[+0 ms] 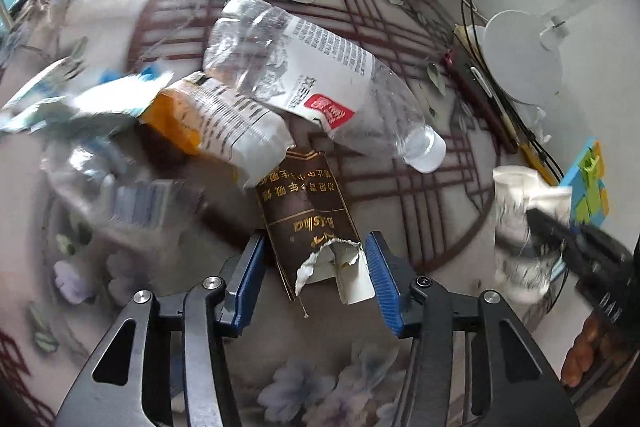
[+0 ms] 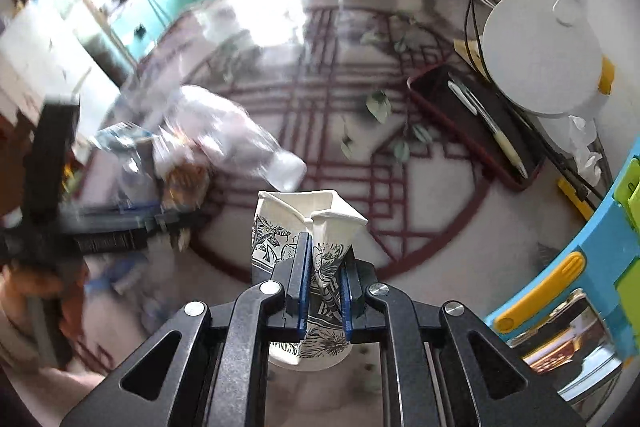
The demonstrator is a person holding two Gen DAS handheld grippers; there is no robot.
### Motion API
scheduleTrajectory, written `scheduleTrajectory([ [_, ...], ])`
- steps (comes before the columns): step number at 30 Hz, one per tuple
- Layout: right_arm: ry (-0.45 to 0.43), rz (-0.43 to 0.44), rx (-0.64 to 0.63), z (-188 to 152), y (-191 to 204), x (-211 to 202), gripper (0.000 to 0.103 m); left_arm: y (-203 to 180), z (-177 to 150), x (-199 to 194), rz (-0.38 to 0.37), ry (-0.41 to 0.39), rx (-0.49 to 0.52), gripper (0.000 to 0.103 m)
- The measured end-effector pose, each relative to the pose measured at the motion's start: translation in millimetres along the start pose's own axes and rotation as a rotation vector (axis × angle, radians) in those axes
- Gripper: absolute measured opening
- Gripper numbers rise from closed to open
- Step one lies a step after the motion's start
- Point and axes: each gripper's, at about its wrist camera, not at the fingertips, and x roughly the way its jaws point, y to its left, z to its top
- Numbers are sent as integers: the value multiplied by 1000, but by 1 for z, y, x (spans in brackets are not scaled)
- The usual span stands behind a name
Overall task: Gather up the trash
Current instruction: 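Grasp the brown cigarette pack with foil using the left gripper, then carry the cigarette pack and paper cup over the red bucket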
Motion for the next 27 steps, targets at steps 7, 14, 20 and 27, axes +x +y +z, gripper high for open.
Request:
scheduleTrajectory([
  [7,-28,52,4,11,30,7,10,9,-25,-36,-19,-41,18,48],
  [14,-55,103,-5,11,55,5,10,25,-40,-73,7,-141,-21,49],
  [20,-62,159,-27,11,83,4,10,49,-53,-96,41,-201,-79,49],
  [27,-61,203,-69,7,117,4,10,80,-70,-111,75,-237,-150,49],
])
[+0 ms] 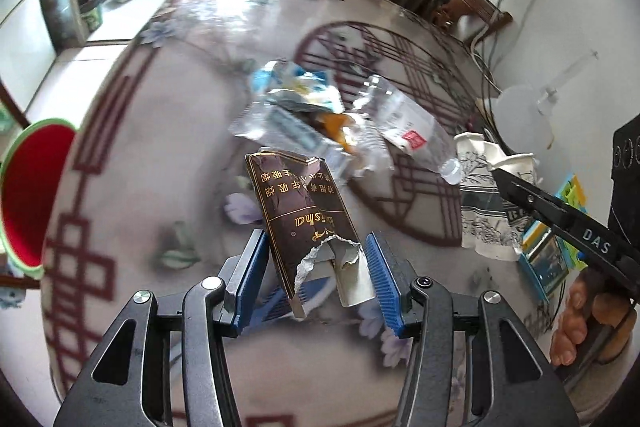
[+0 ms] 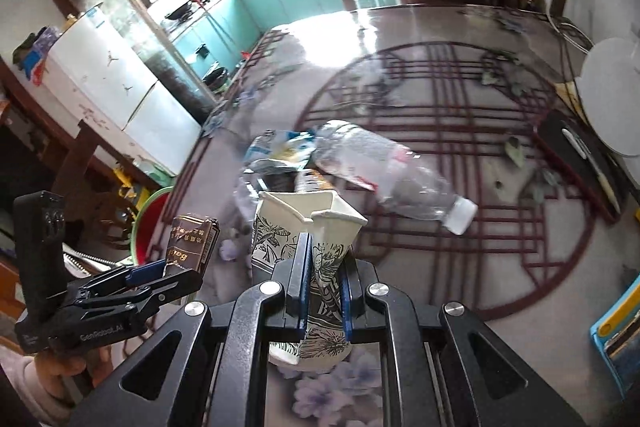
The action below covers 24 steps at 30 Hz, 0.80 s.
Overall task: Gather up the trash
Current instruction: 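Carry the cigarette pack and paper cup over the red bucket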
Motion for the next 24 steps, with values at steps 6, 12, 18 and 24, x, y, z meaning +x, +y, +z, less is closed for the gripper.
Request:
scheduleTrajectory([
  [6,3,15,-27,-1,21,2,10,22,-6,-11,22,-27,-44,49],
  [12,9,17,-44,-4,42,5,10,40,-9,-21,19,-40,-69,50],
  [18,24,13,-63,-6,66,13,10,61,-10,-29,16,-51,-81,50],
  [24,35,14,-81,-6,99,28,10,96,-12,-42,20,-58,-105,50],
])
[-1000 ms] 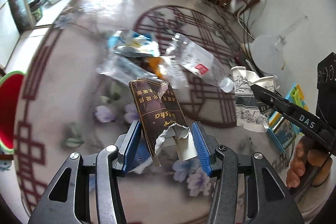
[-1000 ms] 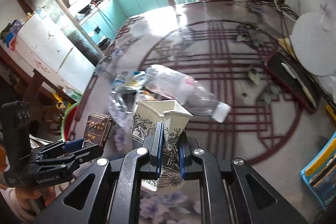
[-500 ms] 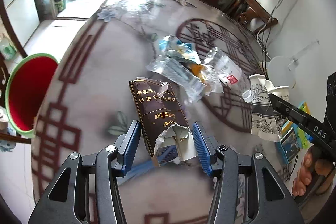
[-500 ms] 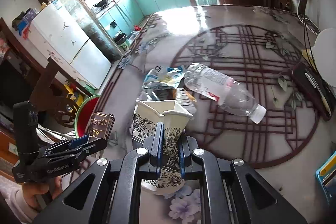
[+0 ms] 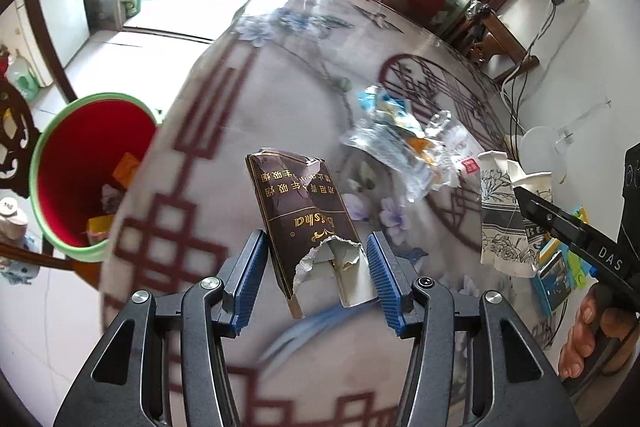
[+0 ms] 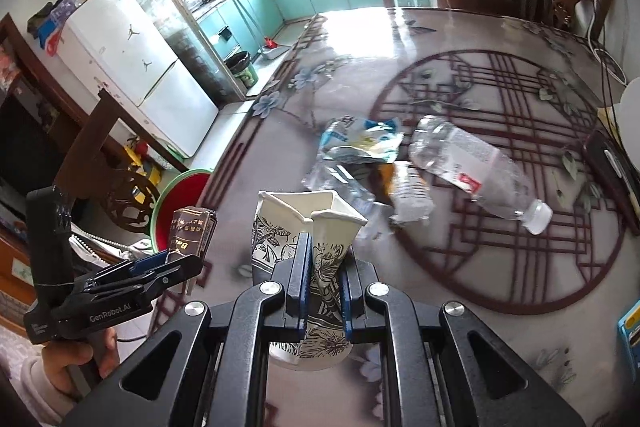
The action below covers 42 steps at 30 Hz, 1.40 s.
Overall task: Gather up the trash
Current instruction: 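Carry the cigarette pack and paper cup over the red bucket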
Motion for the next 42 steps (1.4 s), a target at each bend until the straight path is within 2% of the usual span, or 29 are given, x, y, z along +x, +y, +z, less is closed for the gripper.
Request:
scheduleTrajectory([
  [9,17,0,-47,5,61,25,10,51,10,-15,16,1,-18,50],
  [19,5,-22,-62,11,118,46,10,98,24,-25,2,0,-13,50],
  [32,10,-81,-148,18,179,67,10,150,39,-29,-1,-2,-36,50],
  [42,25,-81,-222,27,223,88,10,191,53,-30,26,-16,-74,50],
])
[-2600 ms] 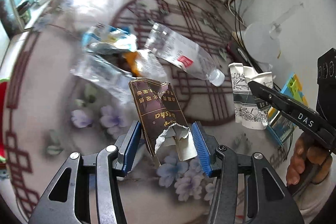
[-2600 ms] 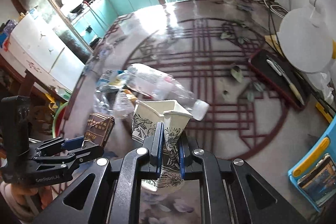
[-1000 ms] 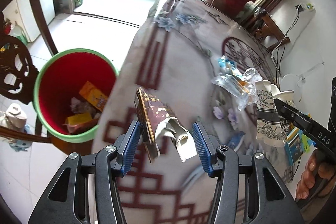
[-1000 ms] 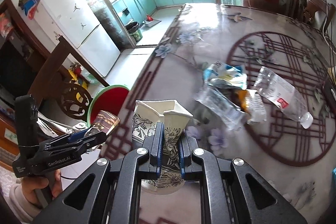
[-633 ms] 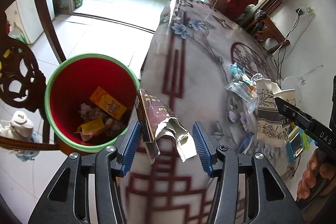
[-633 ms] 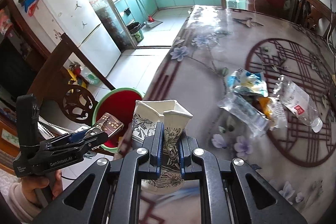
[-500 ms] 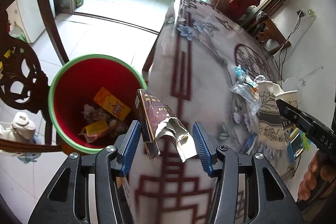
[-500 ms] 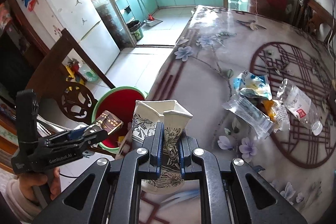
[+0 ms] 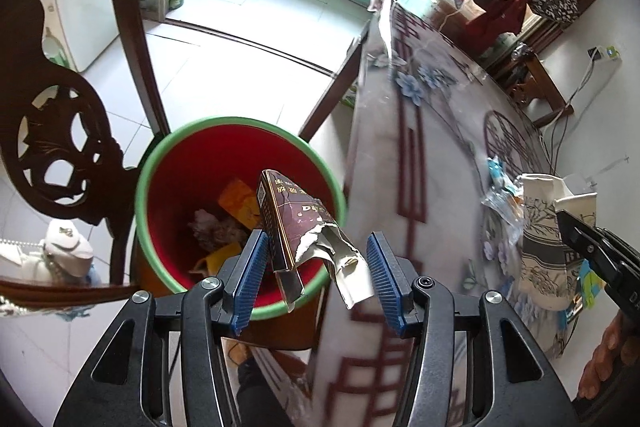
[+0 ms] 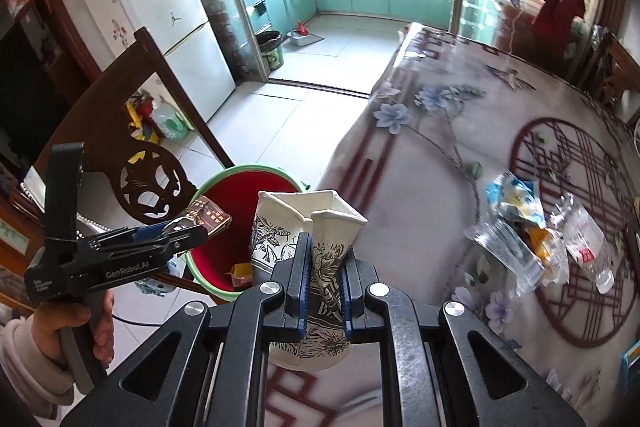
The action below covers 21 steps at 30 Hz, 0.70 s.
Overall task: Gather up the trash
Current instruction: 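Carry the cigarette pack and paper cup over the red bucket, then open both grippers over the bucket to drop the pack and cup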
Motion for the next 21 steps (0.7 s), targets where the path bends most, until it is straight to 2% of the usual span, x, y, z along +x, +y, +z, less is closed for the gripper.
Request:
scheduleTrajectory([
  [15,36,92,-62,31,44,48,10,38,18,15,64,9,-2,50],
  [21,64,133,-66,39,52,68,10,47,25,19,66,5,-11,50],
])
